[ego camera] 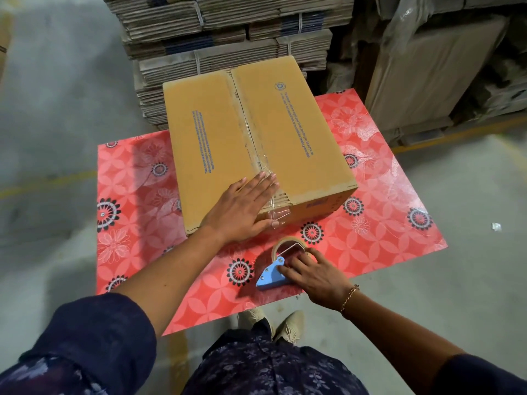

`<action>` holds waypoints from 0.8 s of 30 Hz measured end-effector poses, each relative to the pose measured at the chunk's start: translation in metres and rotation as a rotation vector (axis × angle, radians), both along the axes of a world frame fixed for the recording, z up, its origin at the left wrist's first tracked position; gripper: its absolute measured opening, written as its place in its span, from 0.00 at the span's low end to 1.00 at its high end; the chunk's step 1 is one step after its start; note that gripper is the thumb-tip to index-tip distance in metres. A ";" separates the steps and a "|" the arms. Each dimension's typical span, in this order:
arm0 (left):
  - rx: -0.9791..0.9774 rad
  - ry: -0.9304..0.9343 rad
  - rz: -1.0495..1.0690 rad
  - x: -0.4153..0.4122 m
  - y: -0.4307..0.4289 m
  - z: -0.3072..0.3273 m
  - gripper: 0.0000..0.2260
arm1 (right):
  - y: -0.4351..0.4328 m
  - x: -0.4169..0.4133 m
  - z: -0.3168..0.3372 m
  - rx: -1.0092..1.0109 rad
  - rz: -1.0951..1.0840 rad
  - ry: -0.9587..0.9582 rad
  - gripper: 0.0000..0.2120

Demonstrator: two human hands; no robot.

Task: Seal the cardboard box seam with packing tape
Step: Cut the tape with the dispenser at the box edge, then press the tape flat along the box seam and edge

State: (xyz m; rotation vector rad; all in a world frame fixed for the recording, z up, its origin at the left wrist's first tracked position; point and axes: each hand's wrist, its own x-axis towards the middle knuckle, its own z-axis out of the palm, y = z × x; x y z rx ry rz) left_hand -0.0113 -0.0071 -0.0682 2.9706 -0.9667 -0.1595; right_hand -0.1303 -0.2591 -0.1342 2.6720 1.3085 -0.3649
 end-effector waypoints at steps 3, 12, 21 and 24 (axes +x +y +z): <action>0.001 0.007 -0.003 0.001 0.000 0.001 0.39 | 0.001 -0.007 0.009 0.203 -0.148 0.038 0.26; 0.002 0.024 -0.009 0.001 0.001 0.001 0.38 | 0.032 0.082 0.070 1.341 -1.552 1.164 0.08; -0.009 0.008 -0.008 0.000 0.002 0.000 0.38 | 0.032 0.085 0.067 1.257 -1.332 0.971 0.06; -0.012 -0.007 -0.005 -0.001 0.001 -0.001 0.37 | 0.032 0.086 0.062 1.241 -1.283 0.881 0.07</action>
